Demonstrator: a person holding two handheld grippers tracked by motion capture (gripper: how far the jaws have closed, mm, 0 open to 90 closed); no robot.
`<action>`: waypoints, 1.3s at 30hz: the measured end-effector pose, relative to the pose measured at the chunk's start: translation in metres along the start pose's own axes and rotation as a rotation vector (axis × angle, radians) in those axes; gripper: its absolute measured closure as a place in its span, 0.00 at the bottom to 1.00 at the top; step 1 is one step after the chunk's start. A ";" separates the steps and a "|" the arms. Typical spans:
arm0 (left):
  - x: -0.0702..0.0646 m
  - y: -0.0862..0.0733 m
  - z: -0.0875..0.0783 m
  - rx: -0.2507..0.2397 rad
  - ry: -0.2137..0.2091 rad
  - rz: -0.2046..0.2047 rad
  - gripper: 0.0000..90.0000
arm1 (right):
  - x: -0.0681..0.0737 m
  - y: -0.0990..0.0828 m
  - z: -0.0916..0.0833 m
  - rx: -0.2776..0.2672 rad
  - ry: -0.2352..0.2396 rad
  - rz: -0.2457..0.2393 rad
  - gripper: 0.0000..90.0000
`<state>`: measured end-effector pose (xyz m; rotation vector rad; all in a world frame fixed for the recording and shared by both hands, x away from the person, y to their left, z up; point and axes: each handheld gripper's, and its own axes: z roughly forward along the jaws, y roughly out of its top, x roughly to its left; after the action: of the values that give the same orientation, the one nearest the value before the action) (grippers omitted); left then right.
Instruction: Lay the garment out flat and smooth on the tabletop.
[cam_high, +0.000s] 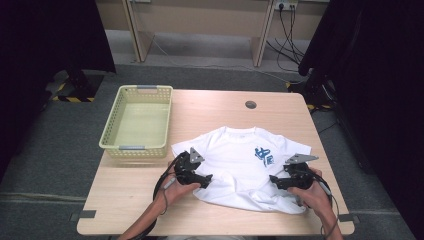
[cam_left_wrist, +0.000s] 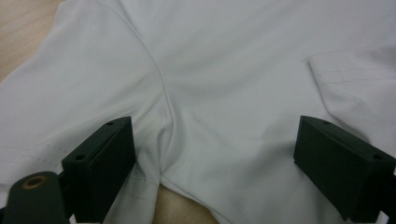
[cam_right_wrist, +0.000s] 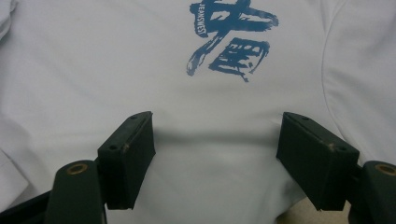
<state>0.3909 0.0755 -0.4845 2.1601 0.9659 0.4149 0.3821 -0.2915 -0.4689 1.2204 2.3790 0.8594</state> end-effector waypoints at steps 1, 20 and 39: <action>0.002 0.002 0.002 -0.003 0.004 -0.006 0.13 | -0.002 0.002 0.002 -0.002 -0.002 0.000 0.30; 0.004 -0.020 -0.038 -0.119 -0.005 -0.049 0.13 | 0.034 0.028 -0.007 -0.124 0.065 -0.028 0.35; 0.015 -0.065 -0.057 -0.041 0.056 -0.061 0.10 | 0.101 0.064 0.052 -0.006 0.203 -0.148 0.57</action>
<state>0.3366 0.1436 -0.4922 2.0863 1.0429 0.4634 0.3912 -0.1619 -0.4689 0.9800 2.5855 0.9826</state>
